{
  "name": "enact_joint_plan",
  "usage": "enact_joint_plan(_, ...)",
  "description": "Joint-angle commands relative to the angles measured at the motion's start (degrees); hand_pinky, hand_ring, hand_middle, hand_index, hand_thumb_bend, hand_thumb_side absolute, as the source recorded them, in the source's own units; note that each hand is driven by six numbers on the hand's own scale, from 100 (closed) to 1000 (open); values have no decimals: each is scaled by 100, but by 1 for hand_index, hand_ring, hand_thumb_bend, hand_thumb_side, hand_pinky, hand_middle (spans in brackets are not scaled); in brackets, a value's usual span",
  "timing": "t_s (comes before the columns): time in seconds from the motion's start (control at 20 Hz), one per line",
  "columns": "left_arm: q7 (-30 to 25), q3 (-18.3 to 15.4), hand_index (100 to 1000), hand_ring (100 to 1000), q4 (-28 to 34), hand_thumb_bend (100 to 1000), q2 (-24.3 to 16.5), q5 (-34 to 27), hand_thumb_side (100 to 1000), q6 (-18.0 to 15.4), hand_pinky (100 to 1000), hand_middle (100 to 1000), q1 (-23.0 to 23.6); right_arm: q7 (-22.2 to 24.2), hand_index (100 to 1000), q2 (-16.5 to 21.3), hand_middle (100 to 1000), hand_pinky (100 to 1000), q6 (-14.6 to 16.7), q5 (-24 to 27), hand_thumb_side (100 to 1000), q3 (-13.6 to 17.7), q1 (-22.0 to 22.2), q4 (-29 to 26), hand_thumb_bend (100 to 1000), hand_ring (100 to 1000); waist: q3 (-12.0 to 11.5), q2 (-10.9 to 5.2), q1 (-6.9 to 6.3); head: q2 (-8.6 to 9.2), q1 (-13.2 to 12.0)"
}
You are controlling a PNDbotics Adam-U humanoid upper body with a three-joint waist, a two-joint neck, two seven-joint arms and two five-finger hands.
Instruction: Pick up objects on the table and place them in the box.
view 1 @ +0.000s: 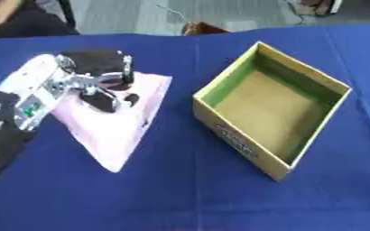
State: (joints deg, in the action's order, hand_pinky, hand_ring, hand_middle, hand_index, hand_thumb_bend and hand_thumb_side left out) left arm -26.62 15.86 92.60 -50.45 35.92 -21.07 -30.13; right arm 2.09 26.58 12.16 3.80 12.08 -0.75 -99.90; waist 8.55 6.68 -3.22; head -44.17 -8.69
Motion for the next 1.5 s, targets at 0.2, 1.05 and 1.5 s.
enact_joint_plan(0.2, -224, -125, 103, 100, 409, 100, -353, -487, 248, 144, 100, 100, -175, -7, 923, 210, 802, 489, 4, -27, 767, 62, 10, -60, 605, 610, 5, -100, 14, 5, 37)
enact_joint_plan(1.05, -529, 93, 101, 100, 523, 100, 96, -994, 251, 79, 100, 100, -994, 12, 923, 221, 802, 489, 3, -14, 765, 41, 1, -51, 605, 610, 36, -117, 13, 5, 12)
enact_joint_plan(1.5, -995, 621, 101, 100, 360, 100, 998, -1327, 254, -118, 100, 100, -2227, 92, 923, 202, 802, 490, 3, 32, 766, -36, -87, -41, 605, 610, 218, -127, 35, 5, -140)
